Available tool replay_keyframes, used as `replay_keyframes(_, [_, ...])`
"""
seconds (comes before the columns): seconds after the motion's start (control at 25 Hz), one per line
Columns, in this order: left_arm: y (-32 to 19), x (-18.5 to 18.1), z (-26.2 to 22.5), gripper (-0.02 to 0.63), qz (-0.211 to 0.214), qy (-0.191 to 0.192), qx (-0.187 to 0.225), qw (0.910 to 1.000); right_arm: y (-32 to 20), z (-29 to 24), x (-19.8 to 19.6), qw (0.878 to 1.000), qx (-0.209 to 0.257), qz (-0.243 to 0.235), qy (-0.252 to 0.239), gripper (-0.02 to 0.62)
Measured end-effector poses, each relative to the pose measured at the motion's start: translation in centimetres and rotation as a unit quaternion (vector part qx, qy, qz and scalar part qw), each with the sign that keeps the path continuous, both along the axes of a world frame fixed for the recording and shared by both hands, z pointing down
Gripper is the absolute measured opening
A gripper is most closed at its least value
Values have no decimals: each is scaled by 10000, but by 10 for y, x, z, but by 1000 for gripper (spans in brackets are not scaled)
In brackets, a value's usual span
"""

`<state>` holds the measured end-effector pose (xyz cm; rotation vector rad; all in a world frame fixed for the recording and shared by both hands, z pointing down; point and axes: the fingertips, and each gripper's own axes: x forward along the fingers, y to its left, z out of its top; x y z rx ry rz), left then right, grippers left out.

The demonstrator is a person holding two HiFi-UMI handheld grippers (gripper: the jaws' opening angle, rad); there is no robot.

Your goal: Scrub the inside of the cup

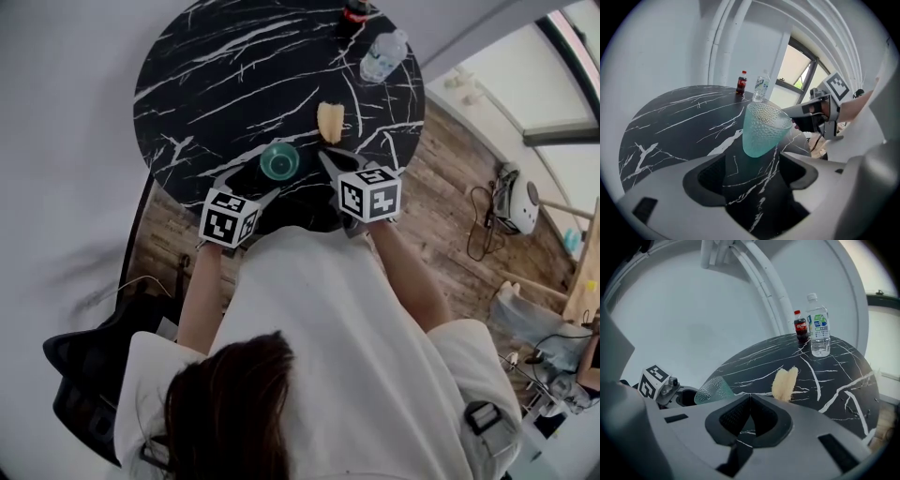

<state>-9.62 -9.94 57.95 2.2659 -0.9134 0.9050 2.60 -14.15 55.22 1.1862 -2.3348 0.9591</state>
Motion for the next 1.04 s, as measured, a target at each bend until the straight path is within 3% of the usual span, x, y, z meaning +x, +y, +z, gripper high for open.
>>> replay_keyframes(0.24, [6, -14, -9, 329, -352, 222, 110, 9991, 6, 5, 0, 9997, 1, 219, 113, 34])
replay_keyframes(0.56, [7, -31, -18, 166, -949, 732, 162, 9927, 16, 5, -6, 9994, 37, 277, 216, 34])
replay_keyframes(0.8, [2, -41, -25, 49, -1272, 699, 436, 9884, 24, 8, -10, 9991, 22, 273, 314, 34])
replay_keyframes(1.04, [3, -37, -27, 26, -1237, 696, 490, 9887, 23, 6, -12, 9990, 88, 278, 346, 34])
